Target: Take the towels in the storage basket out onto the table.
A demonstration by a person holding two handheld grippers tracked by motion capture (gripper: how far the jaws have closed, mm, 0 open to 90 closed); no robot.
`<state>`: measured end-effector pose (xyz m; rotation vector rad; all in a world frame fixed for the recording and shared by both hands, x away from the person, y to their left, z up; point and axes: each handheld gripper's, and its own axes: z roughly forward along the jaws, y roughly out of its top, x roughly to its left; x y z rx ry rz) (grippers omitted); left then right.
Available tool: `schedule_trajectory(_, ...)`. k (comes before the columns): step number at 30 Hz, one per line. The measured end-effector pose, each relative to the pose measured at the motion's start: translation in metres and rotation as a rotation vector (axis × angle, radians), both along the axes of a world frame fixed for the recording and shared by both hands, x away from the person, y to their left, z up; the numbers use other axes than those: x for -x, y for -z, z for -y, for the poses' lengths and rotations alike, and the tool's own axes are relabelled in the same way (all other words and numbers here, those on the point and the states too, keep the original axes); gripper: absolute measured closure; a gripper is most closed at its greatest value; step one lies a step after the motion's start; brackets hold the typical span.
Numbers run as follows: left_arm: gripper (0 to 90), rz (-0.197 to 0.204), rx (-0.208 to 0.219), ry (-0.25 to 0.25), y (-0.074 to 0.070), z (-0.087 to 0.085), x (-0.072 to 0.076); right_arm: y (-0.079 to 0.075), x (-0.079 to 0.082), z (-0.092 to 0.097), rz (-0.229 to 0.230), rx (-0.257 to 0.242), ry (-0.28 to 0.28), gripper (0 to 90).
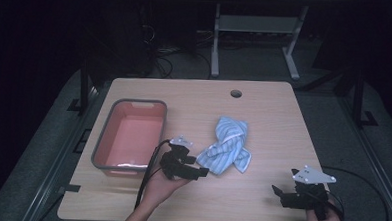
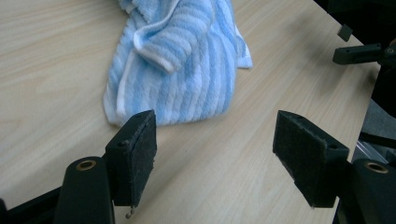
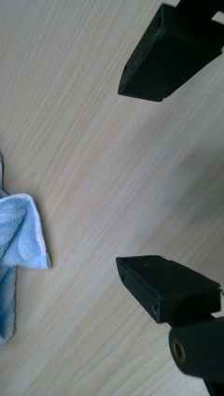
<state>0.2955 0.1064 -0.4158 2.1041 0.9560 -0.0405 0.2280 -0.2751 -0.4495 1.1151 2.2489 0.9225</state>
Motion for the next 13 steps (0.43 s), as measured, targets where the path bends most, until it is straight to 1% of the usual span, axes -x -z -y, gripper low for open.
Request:
schedule_trajectory(2, 30.2, 0.014, 0.022, -0.024, 0.003, -0.003, 0.011, 0.000, 0.001, -0.001, 0.001, -0.001, 0.002, 13.9)
schedule_trajectory(5, 28.9, 0.025, 0.020, -0.028, 0.007, -0.004, 0.023, 0.000, 0.003, -0.002, 0.002, 0.001, -0.002, 13.9)
schedule_trajectory(7, 28.9, 0.043, 0.024, -0.025, 0.011, -0.006, 0.033, 0.000, 0.004, -0.002, 0.002, 0.001, 0.000, 13.9)
schedule_trajectory(9, 28.2, 0.072, 0.029, -0.033, 0.015, -0.007, 0.043, 0.000, 0.005, -0.002, 0.005, -0.004, 0.002, 13.9)
schedule_trajectory(10, 28.2, 0.075, 0.030, -0.026, 0.017, -0.007, 0.047, 0.000, 0.005, -0.002, 0.006, -0.003, 0.001, 13.9)
schedule_trajectory(12, 28.1, 0.086, 0.020, -0.019, 0.020, -0.008, 0.054, 0.001, 0.006, -0.003, 0.004, -0.005, 0.003, 13.9)
schedule_trajectory(13, 28.1, 0.095, 0.007, -0.009, 0.021, -0.008, 0.058, 0.001, 0.006, -0.003, 0.003, -0.009, 0.001, 13.9)
